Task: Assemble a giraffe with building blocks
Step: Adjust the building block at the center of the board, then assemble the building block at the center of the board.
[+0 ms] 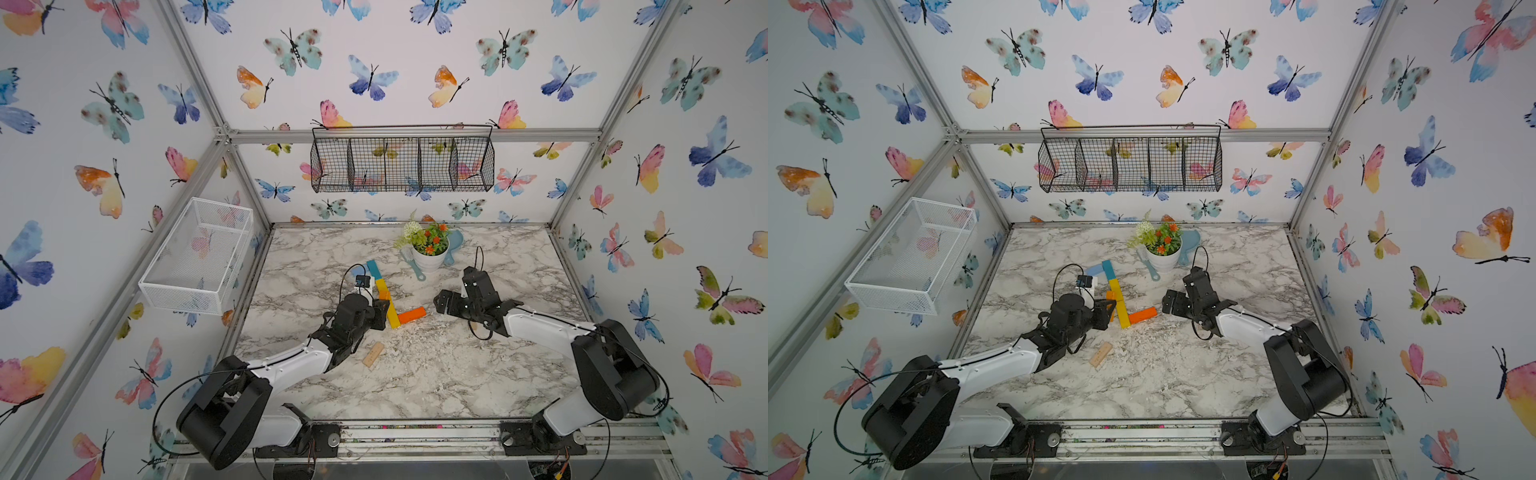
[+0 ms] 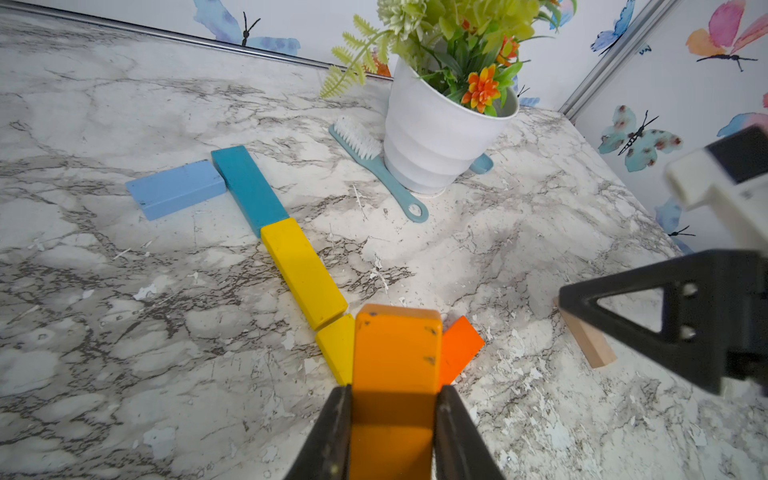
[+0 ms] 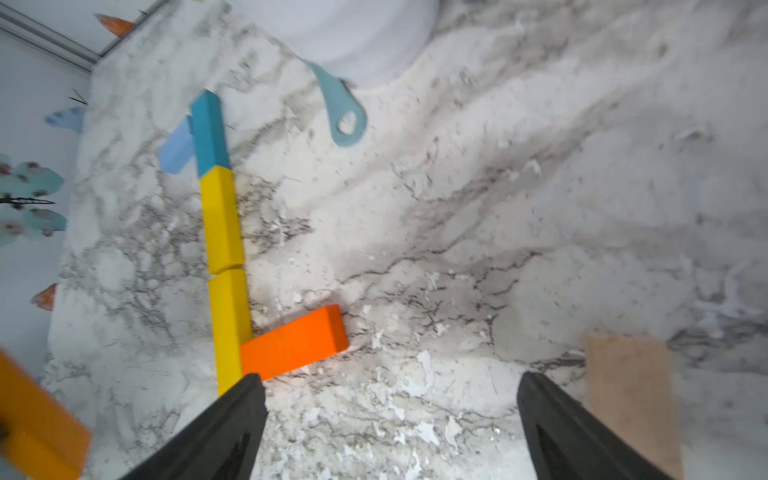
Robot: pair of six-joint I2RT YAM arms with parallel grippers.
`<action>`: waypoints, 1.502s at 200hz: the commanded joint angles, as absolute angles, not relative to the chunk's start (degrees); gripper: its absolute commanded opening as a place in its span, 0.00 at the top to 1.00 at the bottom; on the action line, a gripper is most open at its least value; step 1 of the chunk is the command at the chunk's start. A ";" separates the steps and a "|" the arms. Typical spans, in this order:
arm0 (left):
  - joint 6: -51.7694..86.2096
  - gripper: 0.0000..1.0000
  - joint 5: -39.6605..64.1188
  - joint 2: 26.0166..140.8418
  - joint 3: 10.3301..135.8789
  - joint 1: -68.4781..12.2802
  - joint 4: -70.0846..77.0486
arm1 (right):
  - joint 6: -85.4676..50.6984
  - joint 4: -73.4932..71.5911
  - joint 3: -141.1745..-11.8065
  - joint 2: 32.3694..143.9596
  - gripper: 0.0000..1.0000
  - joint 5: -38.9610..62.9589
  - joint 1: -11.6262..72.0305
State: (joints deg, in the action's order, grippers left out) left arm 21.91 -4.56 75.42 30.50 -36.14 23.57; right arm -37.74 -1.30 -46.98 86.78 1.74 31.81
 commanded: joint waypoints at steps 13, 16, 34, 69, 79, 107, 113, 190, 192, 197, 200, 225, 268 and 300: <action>18.71 0.80 -5.60 73.98 30.50 -36.56 24.83 | -29.19 -0.85 -45.49 80.27 0.00 -8.18 31.82; 18.52 0.80 -5.73 73.76 30.42 -36.56 24.80 | -28.58 -0.81 -45.25 79.92 0.00 -9.04 31.82; 17.09 0.80 -6.24 73.13 30.62 -36.56 24.96 | -25.45 -0.61 -43.62 78.06 0.00 -12.35 31.82; 11.99 0.79 -5.49 73.42 32.80 -36.56 23.72 | -21.29 -5.92 -37.97 74.92 0.00 -17.58 31.57; 11.95 0.78 -6.05 73.91 34.91 -36.56 20.74 | -20.83 -8.07 -36.21 74.22 0.00 -18.04 31.14; 11.93 0.78 -5.51 76.77 42.51 -36.56 12.38 | -22.23 -14.96 -31.74 72.95 0.00 -13.36 26.92; 11.87 0.78 -5.28 77.42 43.57 -36.56 11.62 | -22.75 -16.21 -31.07 73.14 0.00 -11.93 25.84; 7.76 0.78 5.87 91.05 60.09 -37.80 1.78 | -27.72 -30.22 -22.32 74.68 0.00 -0.83 18.63; 7.50 0.78 5.77 91.47 60.51 -37.91 1.52 | -27.91 -30.45 -21.97 74.46 0.00 -0.89 18.63; 6.74 0.78 5.62 92.35 61.87 -38.01 0.66 | -28.49 -30.97 -21.14 73.73 0.00 -0.90 18.63; 6.33 0.79 5.44 92.97 62.53 -38.17 0.14 | -28.79 -31.57 -20.74 73.29 0.00 -0.89 18.63; 1.98 0.80 6.02 98.31 70.37 -38.86 -4.46 | -29.95 -31.81 -19.03 69.03 0.00 -3.88 18.63; -7.82 0.80 5.00 107.05 82.52 -42.03 -13.28 | -31.45 -33.31 -17.39 67.74 0.00 -8.50 18.63; -11.33 0.82 5.07 112.57 86.98 -43.49 -17.82 | -31.47 -32.48 -18.59 68.80 0.00 -8.42 18.63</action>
